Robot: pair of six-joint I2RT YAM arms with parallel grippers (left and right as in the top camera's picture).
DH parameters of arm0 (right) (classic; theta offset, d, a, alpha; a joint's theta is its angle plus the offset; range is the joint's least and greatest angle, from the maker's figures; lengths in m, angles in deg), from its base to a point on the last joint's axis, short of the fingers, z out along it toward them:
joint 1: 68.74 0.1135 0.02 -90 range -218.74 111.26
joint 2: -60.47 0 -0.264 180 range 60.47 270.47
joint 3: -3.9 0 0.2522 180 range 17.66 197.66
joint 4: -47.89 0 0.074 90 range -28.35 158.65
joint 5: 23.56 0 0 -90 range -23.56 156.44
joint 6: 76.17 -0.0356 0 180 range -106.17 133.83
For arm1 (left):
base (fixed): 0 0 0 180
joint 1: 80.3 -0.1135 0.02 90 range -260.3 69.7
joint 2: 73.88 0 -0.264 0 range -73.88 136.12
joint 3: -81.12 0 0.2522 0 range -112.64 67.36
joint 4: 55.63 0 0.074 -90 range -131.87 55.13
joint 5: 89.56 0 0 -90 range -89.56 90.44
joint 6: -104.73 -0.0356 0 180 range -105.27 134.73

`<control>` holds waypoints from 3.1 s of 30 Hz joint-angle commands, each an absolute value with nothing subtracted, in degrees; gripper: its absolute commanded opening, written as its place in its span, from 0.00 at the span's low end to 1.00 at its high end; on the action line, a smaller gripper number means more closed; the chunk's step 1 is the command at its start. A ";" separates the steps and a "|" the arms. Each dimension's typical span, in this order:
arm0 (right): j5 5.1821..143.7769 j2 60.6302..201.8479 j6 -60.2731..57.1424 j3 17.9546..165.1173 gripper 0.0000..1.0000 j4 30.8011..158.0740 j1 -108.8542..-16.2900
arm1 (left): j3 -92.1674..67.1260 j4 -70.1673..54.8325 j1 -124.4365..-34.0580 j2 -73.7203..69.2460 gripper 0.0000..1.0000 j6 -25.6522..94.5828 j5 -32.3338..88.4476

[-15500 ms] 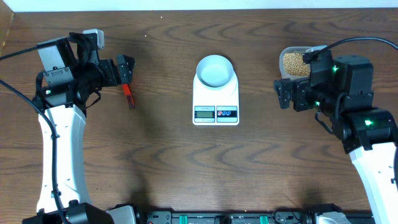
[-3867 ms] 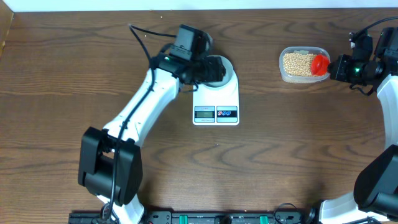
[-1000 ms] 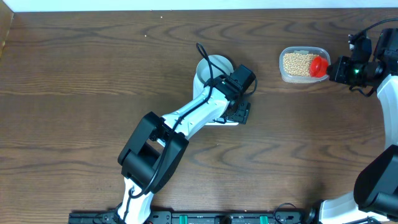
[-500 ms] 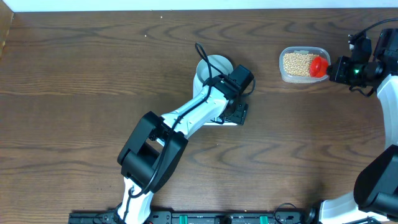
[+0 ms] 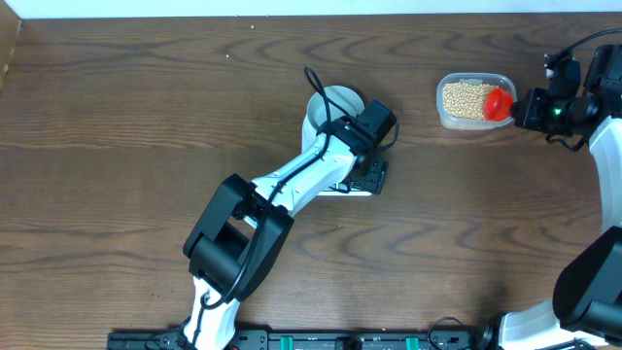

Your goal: Scoop item into bowl and weigh 50g on scale

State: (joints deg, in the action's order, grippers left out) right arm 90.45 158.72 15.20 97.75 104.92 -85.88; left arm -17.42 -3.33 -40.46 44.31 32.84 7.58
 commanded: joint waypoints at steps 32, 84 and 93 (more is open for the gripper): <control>90.99 159.27 16.10 98.43 0.01 105.40 -85.90 | -14.99 -4.14 -40.70 46.08 0.73 32.53 10.53; 90.99 159.27 16.07 98.43 0.01 105.18 -85.90 | -19.08 -5.10 -57.84 21.69 0.84 37.97 6.40; 90.99 159.27 16.07 98.43 0.01 105.55 -85.90 | -19.08 -5.08 -59.13 21.82 0.84 38.02 6.40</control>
State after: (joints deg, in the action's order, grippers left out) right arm 90.47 158.72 15.40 97.75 105.11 -85.88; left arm -18.62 -5.21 -58.93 21.51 37.43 7.12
